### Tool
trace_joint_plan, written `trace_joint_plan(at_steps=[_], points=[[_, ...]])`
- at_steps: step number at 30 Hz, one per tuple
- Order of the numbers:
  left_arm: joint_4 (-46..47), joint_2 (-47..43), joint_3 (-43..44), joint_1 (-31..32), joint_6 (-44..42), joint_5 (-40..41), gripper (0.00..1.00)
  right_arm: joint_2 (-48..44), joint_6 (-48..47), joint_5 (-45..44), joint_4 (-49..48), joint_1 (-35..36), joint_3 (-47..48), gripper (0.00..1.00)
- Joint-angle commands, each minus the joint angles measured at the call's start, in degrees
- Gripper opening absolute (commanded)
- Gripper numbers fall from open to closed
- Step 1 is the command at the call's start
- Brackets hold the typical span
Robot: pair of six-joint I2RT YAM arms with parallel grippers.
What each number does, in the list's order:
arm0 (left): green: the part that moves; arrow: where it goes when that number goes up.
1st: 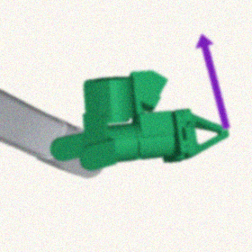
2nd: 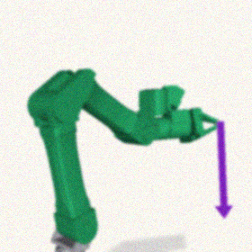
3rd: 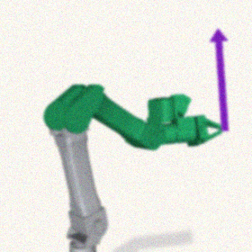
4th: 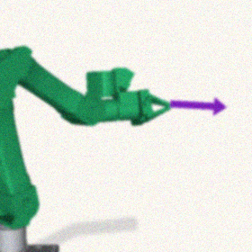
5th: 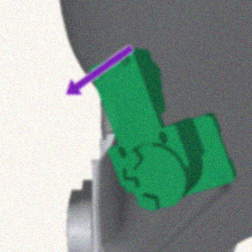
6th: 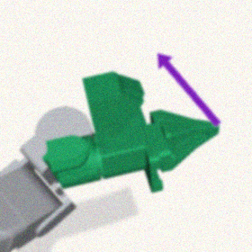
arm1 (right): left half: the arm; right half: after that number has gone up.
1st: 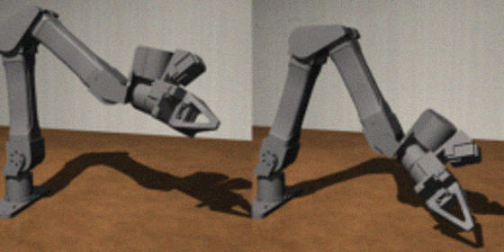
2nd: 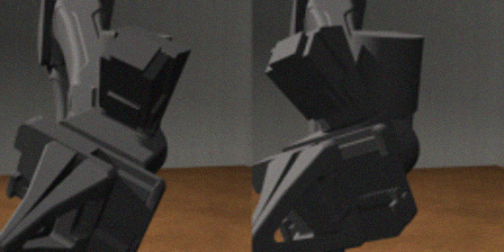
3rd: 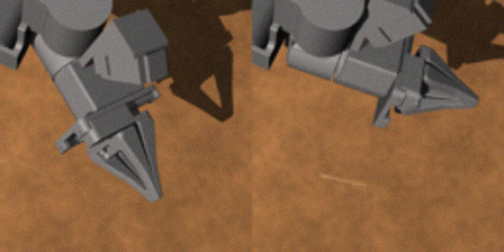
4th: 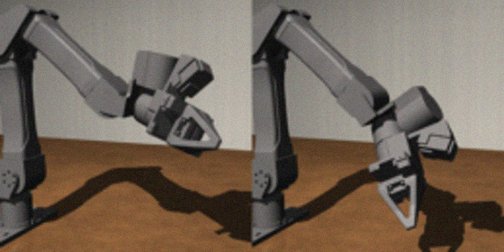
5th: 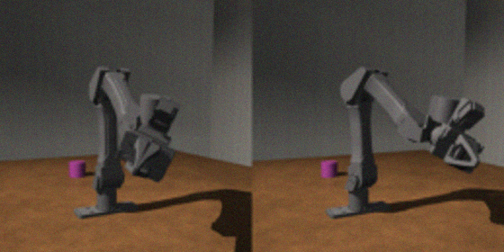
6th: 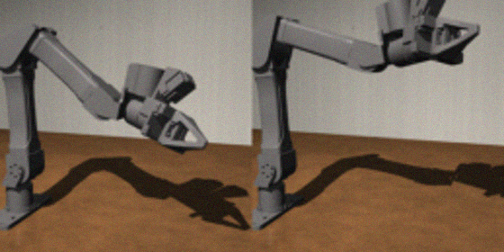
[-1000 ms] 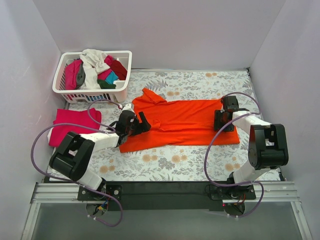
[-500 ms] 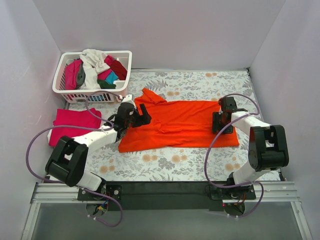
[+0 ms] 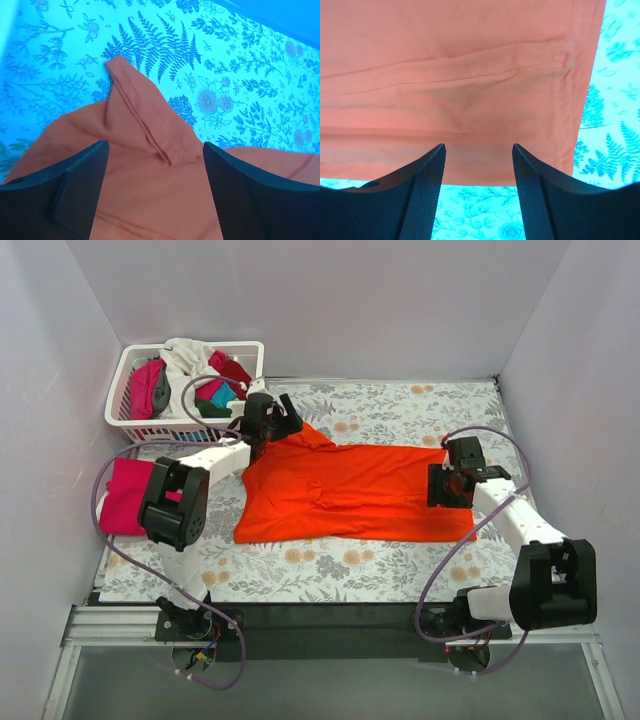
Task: Fold and stack the t-shirts
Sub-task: Fold the tshirt
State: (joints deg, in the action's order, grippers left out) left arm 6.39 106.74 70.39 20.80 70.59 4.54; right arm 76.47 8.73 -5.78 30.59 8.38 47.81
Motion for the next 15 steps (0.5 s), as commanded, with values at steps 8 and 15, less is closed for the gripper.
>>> trace_joint_plan(at_steps=[8, 15], points=[[-1.8, 14.7, 15.1, 0.2, -2.1, -0.2, 0.66, -15.3, 0.0, 2.5, 0.1, 0.5, 2.9, 0.52], [-5.1, 20.0, 20.2, 0.1, -2.6, 3.9, 0.64, -20.7, -0.4, 2.0, 0.0, 0.4, 2.6, 0.53]])
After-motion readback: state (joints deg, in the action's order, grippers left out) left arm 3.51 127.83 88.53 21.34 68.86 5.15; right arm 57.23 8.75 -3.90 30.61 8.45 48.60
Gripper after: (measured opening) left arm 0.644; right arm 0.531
